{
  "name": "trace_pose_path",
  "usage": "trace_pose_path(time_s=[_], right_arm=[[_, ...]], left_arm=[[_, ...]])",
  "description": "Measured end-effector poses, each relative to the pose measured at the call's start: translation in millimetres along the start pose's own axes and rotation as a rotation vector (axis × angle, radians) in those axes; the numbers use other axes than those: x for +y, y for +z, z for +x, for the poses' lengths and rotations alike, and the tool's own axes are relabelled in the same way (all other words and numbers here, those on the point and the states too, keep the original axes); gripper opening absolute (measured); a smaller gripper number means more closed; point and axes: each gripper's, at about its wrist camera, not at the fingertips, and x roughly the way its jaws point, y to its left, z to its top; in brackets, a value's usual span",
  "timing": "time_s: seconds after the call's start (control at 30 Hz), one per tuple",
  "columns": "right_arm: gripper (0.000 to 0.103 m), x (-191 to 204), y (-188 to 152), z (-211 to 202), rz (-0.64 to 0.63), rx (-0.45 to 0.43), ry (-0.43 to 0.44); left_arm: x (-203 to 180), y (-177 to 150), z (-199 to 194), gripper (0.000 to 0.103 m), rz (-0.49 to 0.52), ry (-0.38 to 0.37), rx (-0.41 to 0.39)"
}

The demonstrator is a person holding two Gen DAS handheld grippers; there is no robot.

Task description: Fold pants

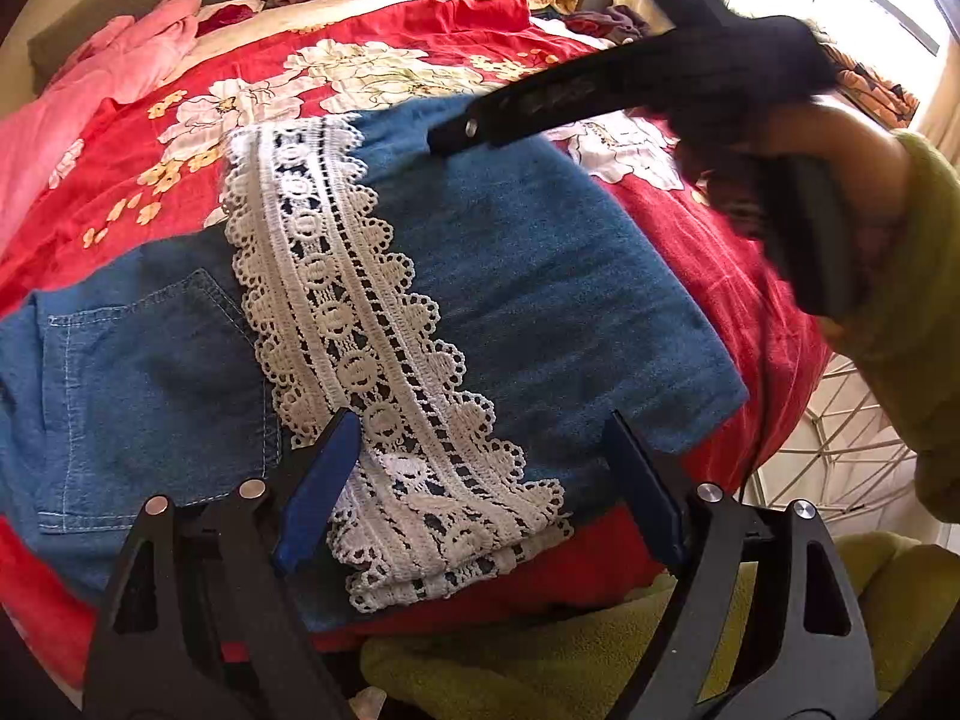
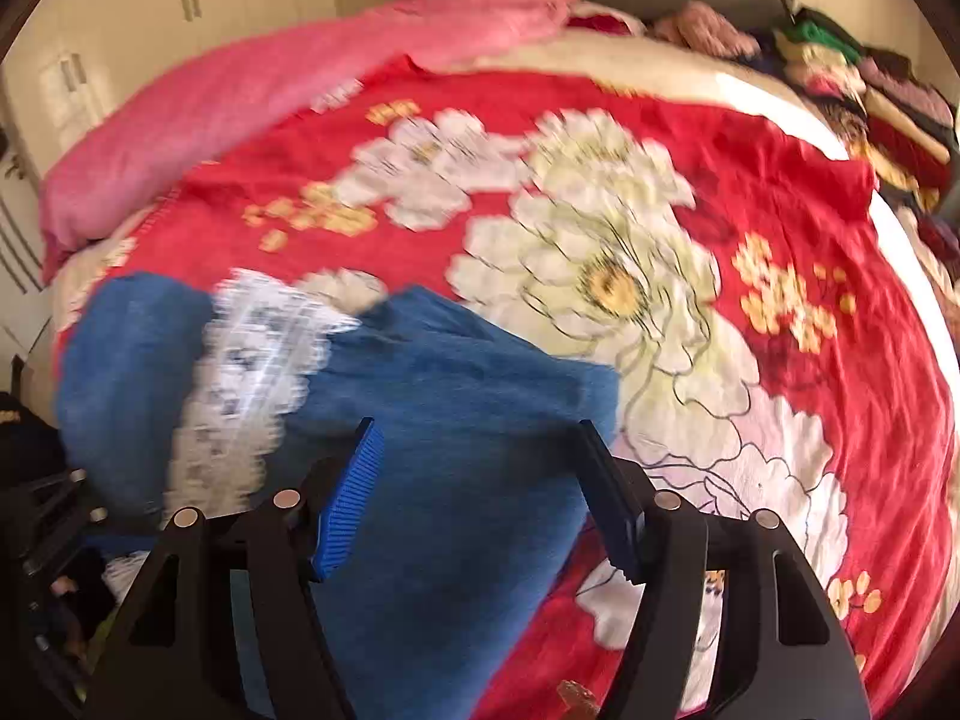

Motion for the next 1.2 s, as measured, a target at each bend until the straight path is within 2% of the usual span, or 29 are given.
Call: trace_pose_path(time_s=[0.13,0.3,0.47,0.63,0.8,0.93,1.2], right_arm=[[0.064,-9,-3,14,0.035,-0.010,0.032],[0.064,-7,-7,-11,0.046,-0.061,0.041],[0.081,-8,-19,-54,0.088,-0.147,0.069],[0.094,-7,-34,-85,0.095,-0.196,0.052],[0.094,-6,-47,-106,0.099,-0.224,0.052],[0.094,0,-52,-119,0.071,-0.231,0.049],[0.094,27,-34,-133,-0.002,-0.266,0.070]], left_arm=[[3,0,-1,0.075,-0.021,-0.030,-0.007],[7,1,-6,0.076,-0.047,-0.049,-0.016],[12,4,-16,0.081,-0.072,-0.029,-0.040],[15,5,-27,0.086,-0.086,-0.015,-0.064],[18,8,-38,0.093,-0.097,0.011,-0.091],[25,7,-48,0.093,-0.115,0.056,-0.112],[45,1,-73,0.093,-0.164,0.148,-0.159]])
